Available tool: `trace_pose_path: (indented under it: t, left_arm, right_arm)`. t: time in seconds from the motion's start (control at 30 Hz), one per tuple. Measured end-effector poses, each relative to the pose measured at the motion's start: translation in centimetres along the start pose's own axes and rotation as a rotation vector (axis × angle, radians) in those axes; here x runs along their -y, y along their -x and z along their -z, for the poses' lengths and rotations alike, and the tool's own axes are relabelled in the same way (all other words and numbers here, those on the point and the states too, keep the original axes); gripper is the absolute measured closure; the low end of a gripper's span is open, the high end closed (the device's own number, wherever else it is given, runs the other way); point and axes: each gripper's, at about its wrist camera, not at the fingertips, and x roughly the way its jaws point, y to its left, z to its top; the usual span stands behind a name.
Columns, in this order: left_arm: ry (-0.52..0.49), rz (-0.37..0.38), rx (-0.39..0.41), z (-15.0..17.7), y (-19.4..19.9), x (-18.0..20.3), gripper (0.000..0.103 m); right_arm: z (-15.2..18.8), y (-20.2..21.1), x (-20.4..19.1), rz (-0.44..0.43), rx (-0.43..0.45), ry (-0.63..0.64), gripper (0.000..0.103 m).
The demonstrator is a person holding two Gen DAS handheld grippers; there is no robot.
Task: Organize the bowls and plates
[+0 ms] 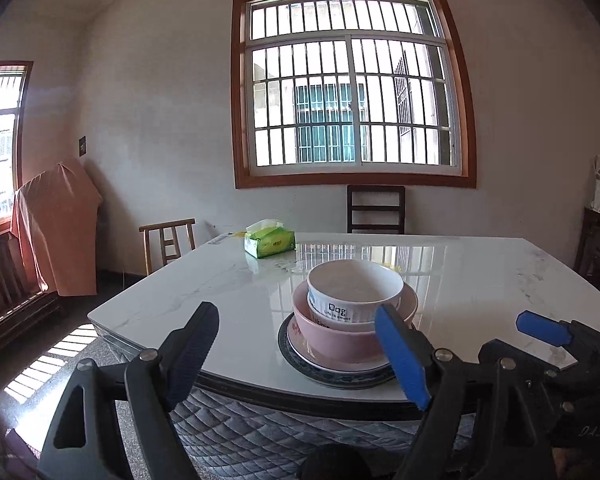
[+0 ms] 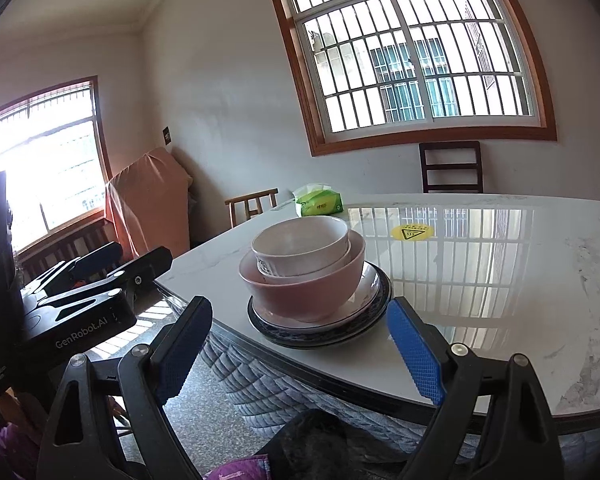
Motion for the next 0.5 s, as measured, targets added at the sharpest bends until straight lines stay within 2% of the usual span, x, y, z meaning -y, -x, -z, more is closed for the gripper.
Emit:
trace_pose_path:
  t: [0.5]
  left_arm:
    - [-0.018, 0.021, -0.017, 0.1, 0.4, 1.4, 0.014]
  right_arm:
    - [0.9, 1.1, 0.8, 0.010, 0.008, -0.022, 0.010]
